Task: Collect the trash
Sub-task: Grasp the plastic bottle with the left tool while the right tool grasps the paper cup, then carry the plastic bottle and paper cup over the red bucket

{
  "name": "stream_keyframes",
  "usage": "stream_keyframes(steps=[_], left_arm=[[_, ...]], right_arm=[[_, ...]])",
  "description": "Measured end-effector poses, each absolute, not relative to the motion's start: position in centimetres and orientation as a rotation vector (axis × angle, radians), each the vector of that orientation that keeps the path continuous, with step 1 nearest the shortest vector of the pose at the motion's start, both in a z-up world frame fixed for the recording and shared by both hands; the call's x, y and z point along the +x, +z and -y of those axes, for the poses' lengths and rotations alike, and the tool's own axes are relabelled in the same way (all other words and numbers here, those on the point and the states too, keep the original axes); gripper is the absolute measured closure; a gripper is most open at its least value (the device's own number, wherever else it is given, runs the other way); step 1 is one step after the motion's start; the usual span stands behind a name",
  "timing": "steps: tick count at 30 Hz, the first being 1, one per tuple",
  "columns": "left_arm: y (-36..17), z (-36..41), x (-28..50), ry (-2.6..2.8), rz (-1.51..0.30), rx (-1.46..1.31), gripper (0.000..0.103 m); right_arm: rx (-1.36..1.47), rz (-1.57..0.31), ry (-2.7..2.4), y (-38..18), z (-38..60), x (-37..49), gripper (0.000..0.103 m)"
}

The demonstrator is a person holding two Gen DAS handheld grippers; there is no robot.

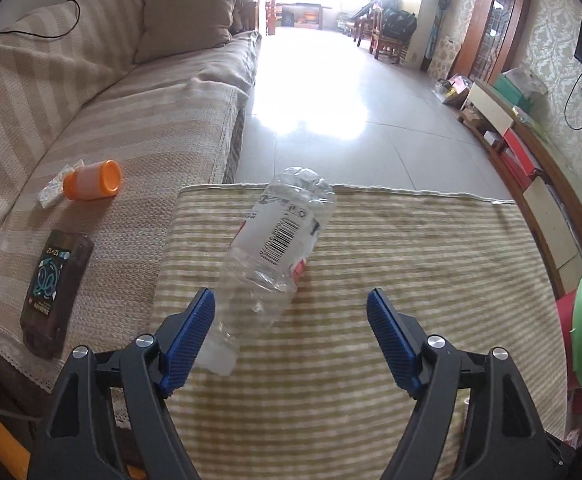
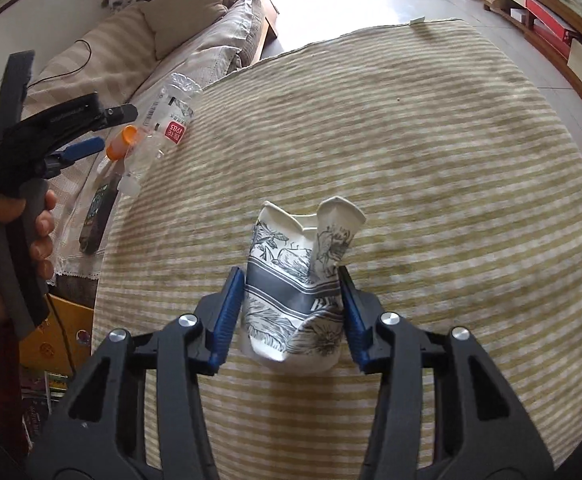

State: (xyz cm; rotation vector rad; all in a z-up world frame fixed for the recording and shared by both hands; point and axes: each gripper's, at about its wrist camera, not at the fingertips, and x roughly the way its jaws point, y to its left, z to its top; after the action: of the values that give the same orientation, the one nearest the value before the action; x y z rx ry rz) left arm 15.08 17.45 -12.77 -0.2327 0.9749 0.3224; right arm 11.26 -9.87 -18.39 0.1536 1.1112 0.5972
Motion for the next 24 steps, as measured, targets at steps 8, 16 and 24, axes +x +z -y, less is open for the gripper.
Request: stream_keyframes(steps=[8,16,24], left_arm=[[-17.9,-20.1,20.8,0.344,-1.114,-0.245,0.025],[-18.9,-19.5,19.6,0.366,-1.086,-0.299,0.050],[-14.0,-12.7,10.6,0.287,-0.920,-0.361,0.050]], right_arm=[[0.175,-1.136,0.599,-18.2,11.0,10.4,0.058],[0.162,-1.122,0.602,-18.1,11.3,9.5,0.058],[0.141,-0.998,0.547,-14.7,13.9,7.7,0.058]])
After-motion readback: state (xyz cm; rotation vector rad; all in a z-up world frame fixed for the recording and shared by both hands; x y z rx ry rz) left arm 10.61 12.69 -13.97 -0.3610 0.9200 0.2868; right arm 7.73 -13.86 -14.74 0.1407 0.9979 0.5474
